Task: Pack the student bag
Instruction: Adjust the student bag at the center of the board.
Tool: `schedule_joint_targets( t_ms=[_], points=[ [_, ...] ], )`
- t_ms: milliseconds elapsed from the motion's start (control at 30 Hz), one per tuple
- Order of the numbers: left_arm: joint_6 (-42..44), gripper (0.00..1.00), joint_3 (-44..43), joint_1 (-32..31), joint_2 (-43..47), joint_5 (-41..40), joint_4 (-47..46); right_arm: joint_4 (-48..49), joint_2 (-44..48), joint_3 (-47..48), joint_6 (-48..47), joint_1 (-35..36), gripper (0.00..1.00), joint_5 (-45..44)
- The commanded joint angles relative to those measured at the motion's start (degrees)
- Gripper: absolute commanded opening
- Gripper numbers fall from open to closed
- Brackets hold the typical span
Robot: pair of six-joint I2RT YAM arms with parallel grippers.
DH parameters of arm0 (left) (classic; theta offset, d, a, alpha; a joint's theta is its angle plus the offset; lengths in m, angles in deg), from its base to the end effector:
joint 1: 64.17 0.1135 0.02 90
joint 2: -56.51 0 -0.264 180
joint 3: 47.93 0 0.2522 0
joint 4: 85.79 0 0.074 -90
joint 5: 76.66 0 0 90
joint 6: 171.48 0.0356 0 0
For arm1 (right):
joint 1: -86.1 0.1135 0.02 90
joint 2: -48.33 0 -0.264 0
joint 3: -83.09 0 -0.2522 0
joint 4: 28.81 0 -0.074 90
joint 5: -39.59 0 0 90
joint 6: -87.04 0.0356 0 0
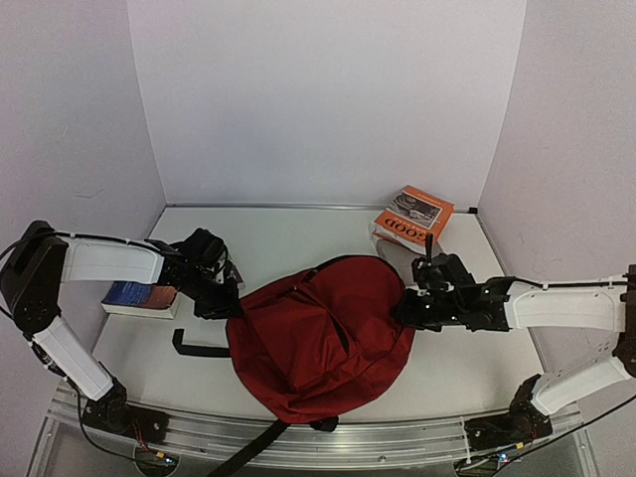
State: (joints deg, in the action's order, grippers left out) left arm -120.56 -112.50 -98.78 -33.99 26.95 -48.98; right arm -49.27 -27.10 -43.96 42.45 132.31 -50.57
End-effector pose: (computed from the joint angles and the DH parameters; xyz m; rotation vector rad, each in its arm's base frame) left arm 0.2412 -0.1766 0.1707 -0.0285 2.8238 -0.6800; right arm 0.1847 0.1926 0.1979 -0.0157 2.4593 0.7655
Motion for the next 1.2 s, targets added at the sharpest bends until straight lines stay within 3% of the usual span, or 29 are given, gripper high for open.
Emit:
schedule_joint_targets(
  t_ms=[0,200,500,600,700,767,867,1033,1100,1167],
  points=[
    [-1.8,0.04,1.9,-0.2,6.2,-0.7,-1.0,3.2,4.2,8.5,-3.2,2.1,0.0,0.2],
    [-2.3,0.0,4.8,-0.2,9.6,2.8,-3.3,-1.2,-0.5,19.7,-10.7,2.1,0.0,-7.1],
    [-0.3,0.0,8.9,-3.0,13.4,11.5,-9.6,-1.9,-19.9,39.8,-20.7,-3.2,0.02,-12.6],
    [0.5,0.0,8.6,-5.6,14.1,12.9,-11.1,-2.2,-24.9,46.4,-22.8,-3.9,0.21,-12.8],
    [1.1,0.01,7.7,-8.0,14.3,12.1,-11.0,-2.9,-26.7,49.4,-22.9,-3.9,0.52,-10.4],
    [0.5,0.07,7.7,-8.2,15.0,10.1,-10.5,-3.3,-25.9,48.2,-21.7,-3.9,0.74,-8.7],
    [-1.2,0.27,7.8,-8.1,16.3,5.0,-8.3,-3.6,-22.1,42.5,-19.3,-3.9,0.89,-8.0],
    [-4.4,0.62,7.6,-7.0,17.0,0.4,-6.0,-3.6,-13.1,26.0,-12.3,-3.9,0.98,-5.1],
    [-5.8,0.72,7.2,-6.3,15.9,-0.2,-5.1,-3.5,-9.3,19.7,-9.4,-3.9,0.98,-4.0],
    [-6.8,0.75,6.9,-5.9,14.1,0.4,-5.3,-3.6,-5.7,14.4,-6.6,-3.9,0.98,-2.8]
  ],
)
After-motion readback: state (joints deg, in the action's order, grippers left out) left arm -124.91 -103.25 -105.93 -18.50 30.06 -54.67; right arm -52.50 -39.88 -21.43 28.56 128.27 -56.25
